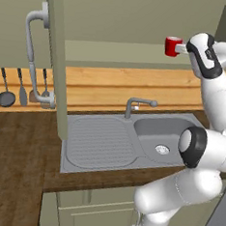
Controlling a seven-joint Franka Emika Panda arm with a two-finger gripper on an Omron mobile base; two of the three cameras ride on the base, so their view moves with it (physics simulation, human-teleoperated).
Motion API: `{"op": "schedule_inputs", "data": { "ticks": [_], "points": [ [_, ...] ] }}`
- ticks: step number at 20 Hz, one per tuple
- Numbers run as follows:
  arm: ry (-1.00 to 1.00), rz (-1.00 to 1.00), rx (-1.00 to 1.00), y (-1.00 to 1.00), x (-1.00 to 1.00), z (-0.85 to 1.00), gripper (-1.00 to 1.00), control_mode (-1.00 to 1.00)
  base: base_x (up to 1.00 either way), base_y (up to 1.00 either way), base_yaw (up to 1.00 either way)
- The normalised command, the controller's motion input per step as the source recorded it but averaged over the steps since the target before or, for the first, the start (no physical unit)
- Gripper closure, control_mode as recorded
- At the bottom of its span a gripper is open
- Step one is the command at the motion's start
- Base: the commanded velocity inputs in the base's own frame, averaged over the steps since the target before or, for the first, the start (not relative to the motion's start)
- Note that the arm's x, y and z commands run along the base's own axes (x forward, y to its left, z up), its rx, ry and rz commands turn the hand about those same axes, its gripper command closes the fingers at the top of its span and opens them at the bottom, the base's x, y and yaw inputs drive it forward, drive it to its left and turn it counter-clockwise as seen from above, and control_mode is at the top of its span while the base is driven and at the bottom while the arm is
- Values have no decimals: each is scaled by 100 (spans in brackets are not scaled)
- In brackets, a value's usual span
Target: Pick the kettle from the counter and place it on the tray. Then pick the mug from the cabinet and place it on the tray. Then close the cabinet doors.
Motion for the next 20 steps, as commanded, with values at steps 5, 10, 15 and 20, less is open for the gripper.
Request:
{"op": "schedule_inputs", "data": {
  "ticks": [5,10,15,20],
  "points": [
    [1,0,0,6,7,0,-100,-100,0,0,0],
    [2,0,0,12,0,0,-100,-100,0,0,0],
    [5,0,0,12,10,0,-100,-100,0,0,0],
    [1,0,0,-3,4,0,100,-100,0,0,0]
  ]
}}
